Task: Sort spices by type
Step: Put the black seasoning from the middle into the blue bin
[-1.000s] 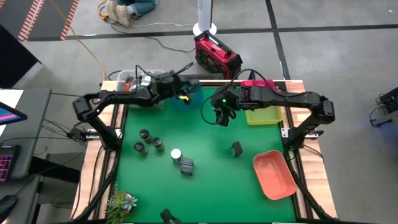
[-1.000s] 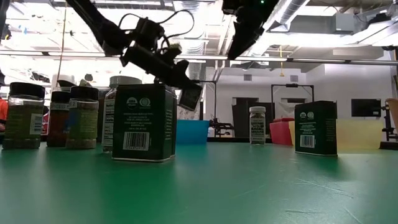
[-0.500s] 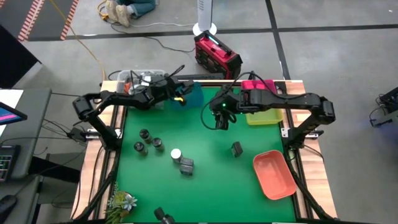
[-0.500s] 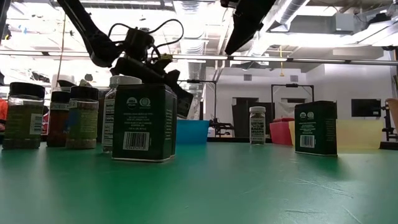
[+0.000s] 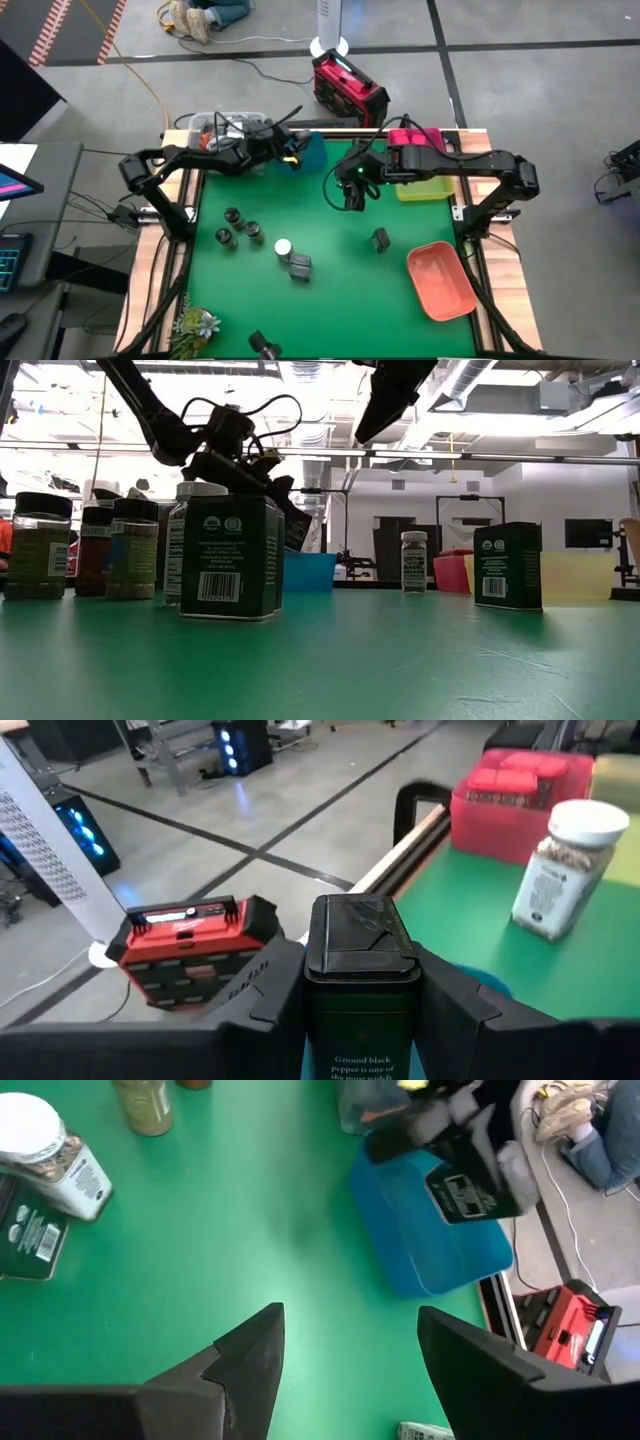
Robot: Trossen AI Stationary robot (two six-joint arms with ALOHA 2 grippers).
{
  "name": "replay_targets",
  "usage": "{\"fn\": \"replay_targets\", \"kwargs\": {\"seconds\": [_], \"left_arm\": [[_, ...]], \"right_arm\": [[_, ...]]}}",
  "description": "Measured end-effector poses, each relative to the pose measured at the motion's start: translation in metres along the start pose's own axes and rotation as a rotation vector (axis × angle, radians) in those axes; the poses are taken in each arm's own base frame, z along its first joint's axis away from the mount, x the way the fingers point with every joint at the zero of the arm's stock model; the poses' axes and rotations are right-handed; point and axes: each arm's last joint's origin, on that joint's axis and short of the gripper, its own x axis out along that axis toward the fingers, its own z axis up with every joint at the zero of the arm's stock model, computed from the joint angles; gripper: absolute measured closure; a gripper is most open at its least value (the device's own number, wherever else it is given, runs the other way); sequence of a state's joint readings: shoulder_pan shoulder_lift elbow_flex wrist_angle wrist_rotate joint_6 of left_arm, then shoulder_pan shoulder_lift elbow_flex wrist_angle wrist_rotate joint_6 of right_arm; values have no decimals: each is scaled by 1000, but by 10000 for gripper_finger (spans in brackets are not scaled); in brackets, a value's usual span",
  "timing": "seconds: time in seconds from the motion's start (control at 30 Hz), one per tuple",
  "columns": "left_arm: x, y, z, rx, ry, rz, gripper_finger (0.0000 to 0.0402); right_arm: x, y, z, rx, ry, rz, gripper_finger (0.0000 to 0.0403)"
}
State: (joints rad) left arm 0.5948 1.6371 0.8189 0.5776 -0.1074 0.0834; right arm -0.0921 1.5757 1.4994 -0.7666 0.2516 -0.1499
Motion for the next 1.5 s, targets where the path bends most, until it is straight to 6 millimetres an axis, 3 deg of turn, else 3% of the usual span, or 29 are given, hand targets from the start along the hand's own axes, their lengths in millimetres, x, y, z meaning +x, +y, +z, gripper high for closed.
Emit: {"fn": "replay_targets", "kwargs": {"seconds": [0.27,0.53,0.9,1.33,1.5], "left_arm": [[4,-3,1,-29,-51,-11,270],[35,-10,-25,20,15,7,270],[46,-15,-47,34,49,20,263],[43,-14,-45,49,83,60,244],[38,-12,-35,48,69,63,243]], "right_arm": [[0,0,1,-6,-8,18,143],[0,1,1,-8,-13,21,143],[-1,5,2,-20,-17,28,143],[-1,5,1,13,-5,30,143],[-1,5,1,18,-4,30,143]]}}
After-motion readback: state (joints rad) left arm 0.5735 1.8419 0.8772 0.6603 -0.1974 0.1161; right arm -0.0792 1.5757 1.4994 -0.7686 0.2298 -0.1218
